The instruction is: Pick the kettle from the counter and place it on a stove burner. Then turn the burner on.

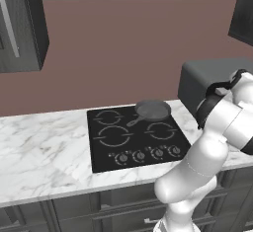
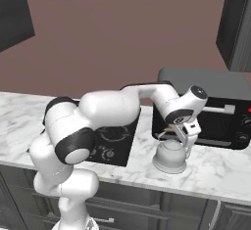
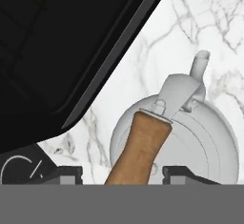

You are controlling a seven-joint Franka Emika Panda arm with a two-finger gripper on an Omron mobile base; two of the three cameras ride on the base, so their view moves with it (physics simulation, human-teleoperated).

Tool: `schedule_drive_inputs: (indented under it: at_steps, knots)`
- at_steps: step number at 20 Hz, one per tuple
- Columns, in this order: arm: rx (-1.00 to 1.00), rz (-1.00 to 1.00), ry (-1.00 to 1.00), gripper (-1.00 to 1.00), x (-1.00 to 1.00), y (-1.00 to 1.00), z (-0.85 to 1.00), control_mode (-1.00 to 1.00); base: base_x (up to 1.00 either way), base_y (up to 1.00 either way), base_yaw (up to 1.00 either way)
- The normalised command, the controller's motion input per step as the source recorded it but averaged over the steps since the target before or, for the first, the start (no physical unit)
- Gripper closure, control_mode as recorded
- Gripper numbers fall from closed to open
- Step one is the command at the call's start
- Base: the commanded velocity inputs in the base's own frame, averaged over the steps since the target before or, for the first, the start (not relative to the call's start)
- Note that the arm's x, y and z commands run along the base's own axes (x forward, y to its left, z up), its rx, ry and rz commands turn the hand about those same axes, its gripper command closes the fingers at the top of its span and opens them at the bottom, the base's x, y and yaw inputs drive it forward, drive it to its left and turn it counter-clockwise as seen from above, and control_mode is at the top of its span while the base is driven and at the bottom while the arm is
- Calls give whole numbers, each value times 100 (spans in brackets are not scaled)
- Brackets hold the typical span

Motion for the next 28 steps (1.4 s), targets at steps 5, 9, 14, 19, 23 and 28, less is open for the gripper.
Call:
schedule_drive_inputs:
  at_steps: [5, 9, 14, 19, 23, 28]
  knots:
    - [0, 0, 0, 100, 0, 0, 0, -100, 0, 0, 0]
    - [0, 0, 0, 100, -9, 0, 1, -100, 0, 0, 0]
    - [0, 0, -1, 100, -30, 1, 19, -100, 0, 0, 0]
    - [-2, 4, -5, 100, -39, 16, 32, -100, 0, 0, 0]
    - [-5, 9, -12, 100, -34, 40, 33, -100, 0, 0, 0]
    - [-7, 9, -16, 100, -26, 52, 15, -100, 0, 0, 0]
